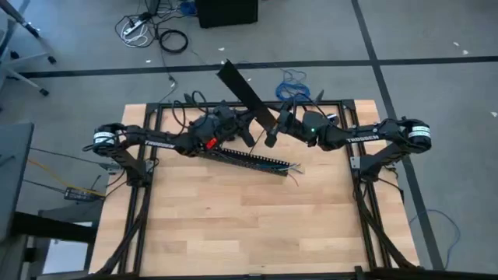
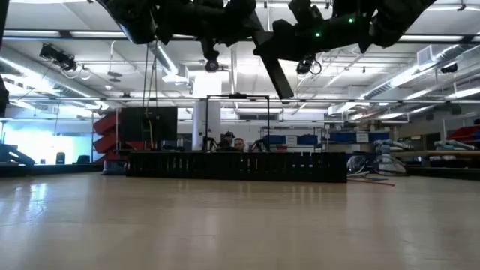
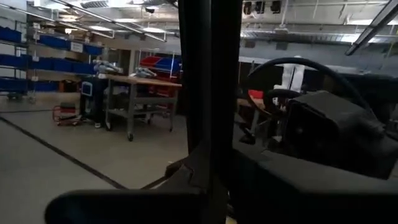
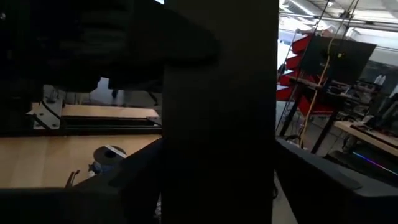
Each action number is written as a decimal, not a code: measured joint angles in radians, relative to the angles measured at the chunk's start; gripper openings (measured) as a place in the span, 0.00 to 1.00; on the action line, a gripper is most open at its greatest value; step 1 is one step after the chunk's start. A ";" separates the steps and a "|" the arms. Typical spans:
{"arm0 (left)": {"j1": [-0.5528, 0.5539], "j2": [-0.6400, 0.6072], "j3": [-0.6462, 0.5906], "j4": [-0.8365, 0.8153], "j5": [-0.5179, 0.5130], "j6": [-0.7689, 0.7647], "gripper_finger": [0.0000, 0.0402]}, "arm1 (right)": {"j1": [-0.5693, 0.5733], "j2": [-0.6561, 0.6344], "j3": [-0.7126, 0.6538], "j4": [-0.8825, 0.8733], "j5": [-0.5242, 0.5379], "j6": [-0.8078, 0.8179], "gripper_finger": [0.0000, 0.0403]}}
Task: Ziptie cables
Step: Close the black cable duct cover
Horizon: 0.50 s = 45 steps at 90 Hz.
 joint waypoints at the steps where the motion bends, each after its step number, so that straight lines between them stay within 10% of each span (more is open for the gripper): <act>1: 0.000 0.000 0.000 0.000 -0.001 0.000 0.04 | 0.000 0.000 0.000 0.000 0.000 0.000 0.71; 45: 0.000 0.003 0.000 -0.003 -0.018 0.001 0.04 | 0.000 0.000 0.000 0.015 -0.006 0.000 0.63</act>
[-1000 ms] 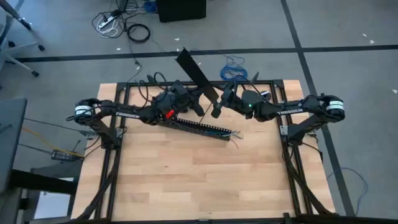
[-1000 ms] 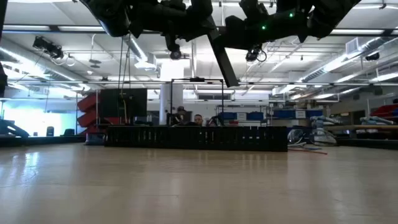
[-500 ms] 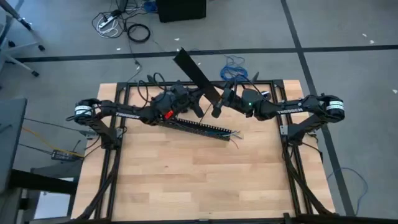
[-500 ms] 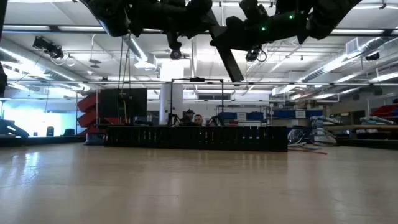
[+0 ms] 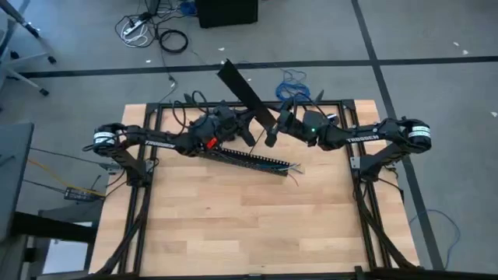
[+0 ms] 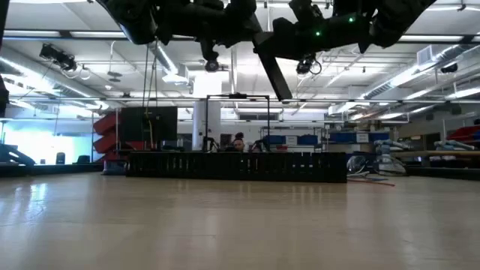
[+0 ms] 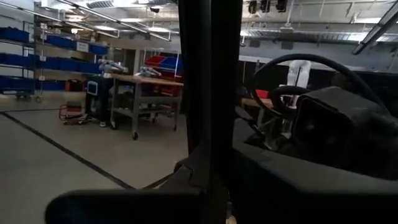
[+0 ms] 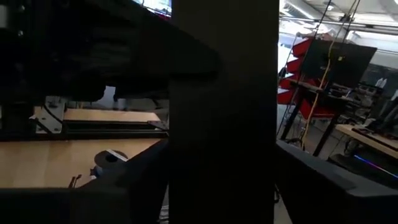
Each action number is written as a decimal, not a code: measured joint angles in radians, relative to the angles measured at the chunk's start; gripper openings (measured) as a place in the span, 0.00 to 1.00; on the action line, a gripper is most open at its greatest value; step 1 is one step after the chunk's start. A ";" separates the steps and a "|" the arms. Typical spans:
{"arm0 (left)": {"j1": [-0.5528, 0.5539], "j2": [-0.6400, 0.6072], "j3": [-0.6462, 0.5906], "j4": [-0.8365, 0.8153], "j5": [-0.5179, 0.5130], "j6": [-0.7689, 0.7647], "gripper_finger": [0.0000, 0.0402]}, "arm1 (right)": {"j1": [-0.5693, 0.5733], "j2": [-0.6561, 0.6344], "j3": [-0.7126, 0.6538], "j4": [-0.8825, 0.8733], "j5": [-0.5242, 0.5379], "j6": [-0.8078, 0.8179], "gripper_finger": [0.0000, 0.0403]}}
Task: Ziptie cables
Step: Close the black cable duct cover
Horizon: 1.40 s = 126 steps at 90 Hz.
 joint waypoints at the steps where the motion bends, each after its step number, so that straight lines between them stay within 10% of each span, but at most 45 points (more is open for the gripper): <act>1: 0.000 0.000 0.000 0.000 0.000 0.000 0.04 | 0.000 0.000 0.000 0.000 0.000 0.000 0.62; 37: 0.001 0.000 0.000 0.000 0.013 0.008 0.05 | 0.000 0.000 0.000 0.000 0.004 0.000 0.59; 85: 0.001 0.001 0.000 -0.012 0.085 0.134 0.33 | 0.000 0.000 0.000 -0.009 0.015 0.000 0.56; 126: 0.003 -0.140 0.000 -0.384 -0.014 0.332 0.39 | 0.007 -0.042 -0.001 -0.151 0.114 0.004 0.56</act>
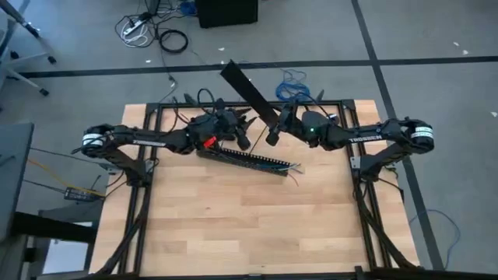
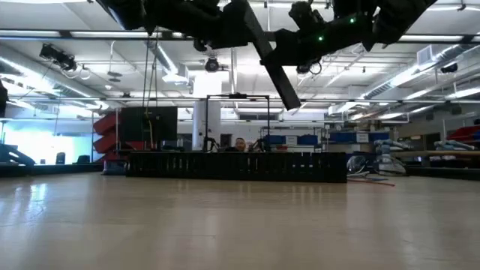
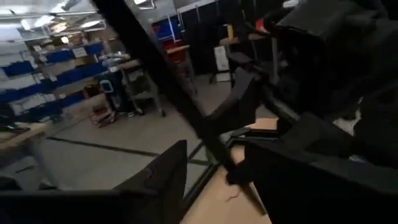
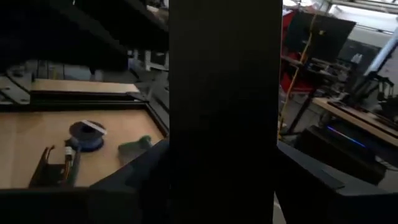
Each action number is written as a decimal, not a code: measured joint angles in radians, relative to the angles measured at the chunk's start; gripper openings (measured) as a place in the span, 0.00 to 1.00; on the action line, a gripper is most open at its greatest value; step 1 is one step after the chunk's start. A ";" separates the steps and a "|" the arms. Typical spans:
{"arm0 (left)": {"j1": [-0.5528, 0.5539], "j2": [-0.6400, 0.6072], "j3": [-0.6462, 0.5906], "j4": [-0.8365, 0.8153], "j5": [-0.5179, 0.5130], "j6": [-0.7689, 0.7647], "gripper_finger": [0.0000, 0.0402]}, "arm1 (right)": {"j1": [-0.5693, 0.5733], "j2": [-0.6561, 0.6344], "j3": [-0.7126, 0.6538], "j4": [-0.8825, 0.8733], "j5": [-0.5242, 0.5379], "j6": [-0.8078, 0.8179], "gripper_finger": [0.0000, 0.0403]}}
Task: Ziptie cables
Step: Close the black cable duct cover
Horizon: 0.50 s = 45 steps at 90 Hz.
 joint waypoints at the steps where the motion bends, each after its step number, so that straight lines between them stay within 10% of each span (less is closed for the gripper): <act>1: 0.000 -0.007 0.000 -0.011 -0.006 0.005 0.39 | 0.000 -0.003 0.000 -0.006 0.001 0.000 0.56; 45: 0.002 -0.209 0.000 -0.453 -0.044 0.009 0.39 | -0.016 -0.333 0.000 -0.800 -0.108 0.241 0.57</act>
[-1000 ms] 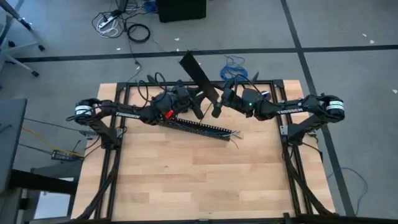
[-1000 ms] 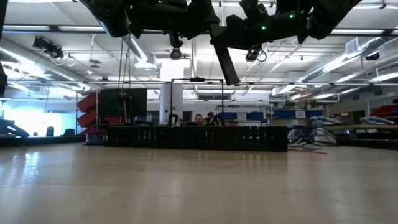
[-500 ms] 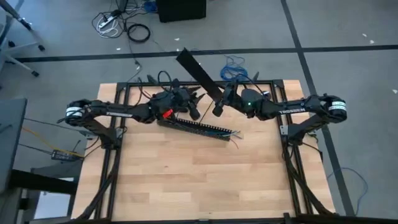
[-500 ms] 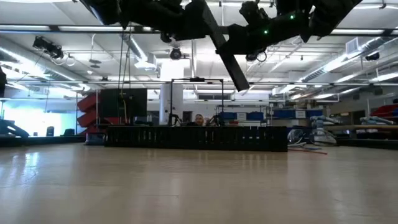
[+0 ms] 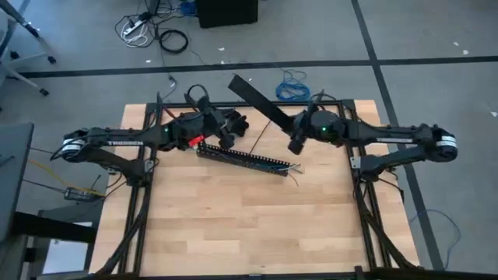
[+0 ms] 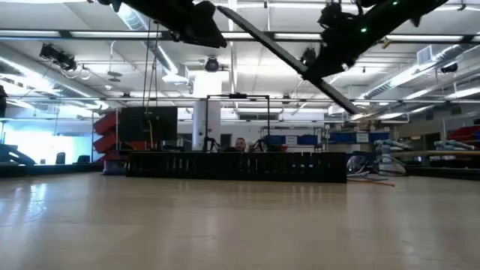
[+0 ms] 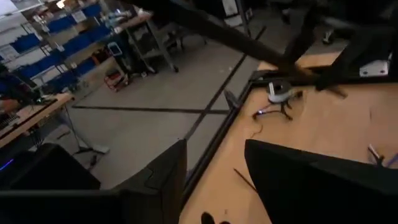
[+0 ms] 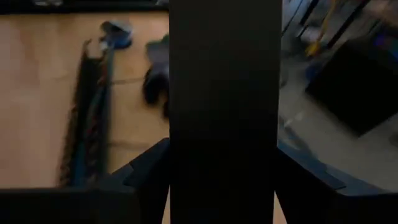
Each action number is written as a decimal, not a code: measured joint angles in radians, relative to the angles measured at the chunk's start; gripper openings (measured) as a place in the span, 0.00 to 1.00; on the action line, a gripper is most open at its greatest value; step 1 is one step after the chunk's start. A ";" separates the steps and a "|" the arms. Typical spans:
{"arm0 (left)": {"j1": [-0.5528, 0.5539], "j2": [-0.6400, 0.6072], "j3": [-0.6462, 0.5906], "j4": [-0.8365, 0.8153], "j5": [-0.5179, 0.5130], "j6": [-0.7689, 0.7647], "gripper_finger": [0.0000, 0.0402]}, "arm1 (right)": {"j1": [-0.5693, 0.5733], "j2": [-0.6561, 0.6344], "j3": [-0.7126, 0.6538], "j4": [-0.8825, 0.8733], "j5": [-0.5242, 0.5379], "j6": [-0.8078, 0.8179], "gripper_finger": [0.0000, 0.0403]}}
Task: Ziptie cables
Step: Close the black cable duct cover
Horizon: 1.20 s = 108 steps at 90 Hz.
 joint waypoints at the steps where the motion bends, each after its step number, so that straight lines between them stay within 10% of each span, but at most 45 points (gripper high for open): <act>1: 0.000 0.000 0.000 -0.002 0.003 0.000 0.39 | 0.000 -0.007 0.000 -0.015 -0.009 0.009 0.57; 46: 0.007 0.016 0.000 -0.018 0.372 0.052 0.39 | 0.070 -0.005 0.000 -0.439 -0.344 0.334 0.57; 108: 0.041 0.290 0.000 0.199 0.665 -0.001 0.39 | 0.227 0.186 -0.014 -0.484 -0.343 0.346 0.57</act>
